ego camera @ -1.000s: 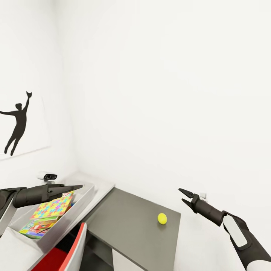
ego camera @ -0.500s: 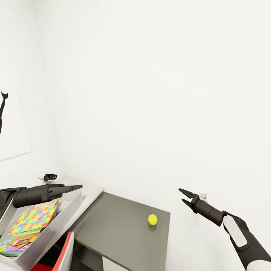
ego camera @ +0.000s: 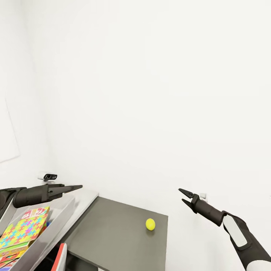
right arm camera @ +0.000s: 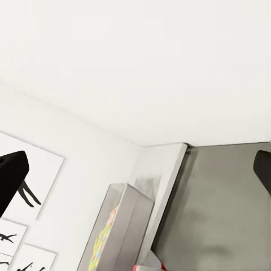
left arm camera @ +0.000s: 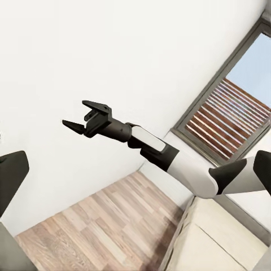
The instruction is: Put all the toys in the child's room - the three board games (two on the bed and one on the table), the two jigsaw puzzles on the table, and the tennis ball on the table - inside the toy box on the table in the child's room.
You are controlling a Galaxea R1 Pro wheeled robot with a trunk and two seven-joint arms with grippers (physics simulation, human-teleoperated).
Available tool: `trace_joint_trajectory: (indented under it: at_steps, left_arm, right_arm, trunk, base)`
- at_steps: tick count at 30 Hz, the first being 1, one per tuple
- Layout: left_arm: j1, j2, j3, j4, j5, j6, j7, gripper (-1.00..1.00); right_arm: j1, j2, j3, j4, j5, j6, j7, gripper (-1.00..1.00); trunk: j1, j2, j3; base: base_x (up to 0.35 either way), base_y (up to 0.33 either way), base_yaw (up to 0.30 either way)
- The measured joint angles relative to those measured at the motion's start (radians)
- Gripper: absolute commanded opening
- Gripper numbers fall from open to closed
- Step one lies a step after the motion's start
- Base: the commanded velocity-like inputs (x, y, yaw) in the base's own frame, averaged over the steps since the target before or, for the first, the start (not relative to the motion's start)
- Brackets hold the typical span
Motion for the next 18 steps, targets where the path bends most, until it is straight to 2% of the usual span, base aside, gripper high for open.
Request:
trace_joint_trajectory:
  at_steps: [7, 12, 18]
  left_arm:
    - [0.0, 0.0, 0.0, 0.0, 0.0, 0.0, 0.0, 1.0]
    - [0.0, 0.001, 0.0, 0.0, 0.0, -0.001, 0.0, 1.0]
    - [0.0, 0.002, 0.002, 0.0, -0.001, -0.001, 0.0, 1.0]
  right_arm:
    - [0.0, 0.001, 0.0, 0.0, 0.005, -0.024, -0.023, 1.0]
    - [0.0, 0.004, 0.001, 0.0, 0.007, -0.033, -0.131, 1.0]
    - [-0.001, 0.014, 0.005, -0.001, 0.009, -0.033, -0.302, 1.0]
  trunk:
    - [0.0, 0.0, 0.0]
    - [0.0, 0.0, -0.005]
    - [0.0, 0.0, -0.014]
  base:
    - [0.028, 0.009, -0.003]
    - [0.003, 0.001, 0.0]
    - [0.0, 0.0, 0.0]
